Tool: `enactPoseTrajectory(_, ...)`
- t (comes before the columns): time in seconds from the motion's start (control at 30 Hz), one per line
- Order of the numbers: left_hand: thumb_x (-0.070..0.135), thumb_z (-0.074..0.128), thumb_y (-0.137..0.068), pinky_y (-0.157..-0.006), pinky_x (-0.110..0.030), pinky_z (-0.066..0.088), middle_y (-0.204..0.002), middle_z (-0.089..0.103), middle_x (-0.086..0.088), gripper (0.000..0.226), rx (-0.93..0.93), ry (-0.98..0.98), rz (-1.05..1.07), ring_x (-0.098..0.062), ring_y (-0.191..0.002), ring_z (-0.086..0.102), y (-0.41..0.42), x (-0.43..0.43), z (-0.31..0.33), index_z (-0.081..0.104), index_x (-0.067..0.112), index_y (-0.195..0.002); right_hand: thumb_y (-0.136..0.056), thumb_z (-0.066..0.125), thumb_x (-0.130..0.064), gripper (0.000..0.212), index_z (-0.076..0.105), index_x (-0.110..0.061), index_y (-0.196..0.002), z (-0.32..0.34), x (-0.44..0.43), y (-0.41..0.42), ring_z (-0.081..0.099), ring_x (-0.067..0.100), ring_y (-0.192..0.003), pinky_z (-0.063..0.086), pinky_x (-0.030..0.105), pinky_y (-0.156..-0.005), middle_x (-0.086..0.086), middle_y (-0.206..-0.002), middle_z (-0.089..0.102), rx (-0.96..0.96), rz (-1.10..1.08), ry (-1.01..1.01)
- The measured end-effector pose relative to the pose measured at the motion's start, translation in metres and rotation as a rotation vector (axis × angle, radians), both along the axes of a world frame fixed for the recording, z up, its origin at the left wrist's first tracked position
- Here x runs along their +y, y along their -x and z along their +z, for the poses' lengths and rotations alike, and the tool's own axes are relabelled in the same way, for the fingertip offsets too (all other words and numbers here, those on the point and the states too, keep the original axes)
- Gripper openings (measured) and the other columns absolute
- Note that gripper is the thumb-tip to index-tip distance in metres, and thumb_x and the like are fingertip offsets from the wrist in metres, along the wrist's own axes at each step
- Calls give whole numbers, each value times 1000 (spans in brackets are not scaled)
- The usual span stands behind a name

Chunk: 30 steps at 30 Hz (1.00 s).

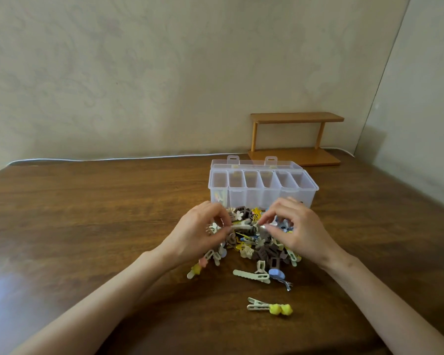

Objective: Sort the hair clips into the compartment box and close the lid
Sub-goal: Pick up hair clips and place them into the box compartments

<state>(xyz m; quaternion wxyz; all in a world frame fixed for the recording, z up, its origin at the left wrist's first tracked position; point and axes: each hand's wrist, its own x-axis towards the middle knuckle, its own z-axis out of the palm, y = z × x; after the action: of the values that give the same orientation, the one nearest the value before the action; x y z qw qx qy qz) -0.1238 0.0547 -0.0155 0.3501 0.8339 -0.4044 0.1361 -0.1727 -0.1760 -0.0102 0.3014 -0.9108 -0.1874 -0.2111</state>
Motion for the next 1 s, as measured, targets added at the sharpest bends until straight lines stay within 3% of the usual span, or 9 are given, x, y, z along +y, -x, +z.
enactPoseTrajectory(0.13,17,65,-83,-62,-28,51,-77,61,8,12,38,102,242,-8,-69,57,-9,-3,11,55,21,-81,-76,57,-54,25,65,-31,-81,12,20,22,46,4,-83,34,12,-73,-13,-82,54,87,179,261)
enactPoseTrajectory(0.3,20,64,-83,-59,-22,39,-80,54,10,13,-14,175,523,-14,-81,52,-44,-17,32,54,20,-74,-79,63,-51,22,64,-31,-88,7,29,33,34,4,-87,22,17,-75,-12,-91,48,25,152,514)
enactPoseTrajectory(0.5,23,58,-82,-72,-30,36,-107,56,-3,13,82,74,702,-22,-105,46,-84,-44,40,63,13,-87,-81,62,-53,26,65,-29,-91,4,30,31,34,6,-88,21,21,-78,-11,-90,45,64,95,537)
enactPoseTrajectory(0.67,32,55,-86,-85,-37,42,-115,54,-8,25,142,-31,756,-26,-108,45,-97,-49,31,64,11,-97,-83,60,-51,27,65,-26,-91,6,35,32,31,6,-87,19,21,-77,-11,-91,42,98,67,561)
enactPoseTrajectory(1.0,25,50,-90,-73,-31,37,-101,54,-1,14,80,129,694,-21,-100,45,-76,-14,25,56,14,-85,-83,64,-39,15,67,-25,-86,16,41,25,36,5,-85,23,20,-74,-11,-88,46,206,57,520)
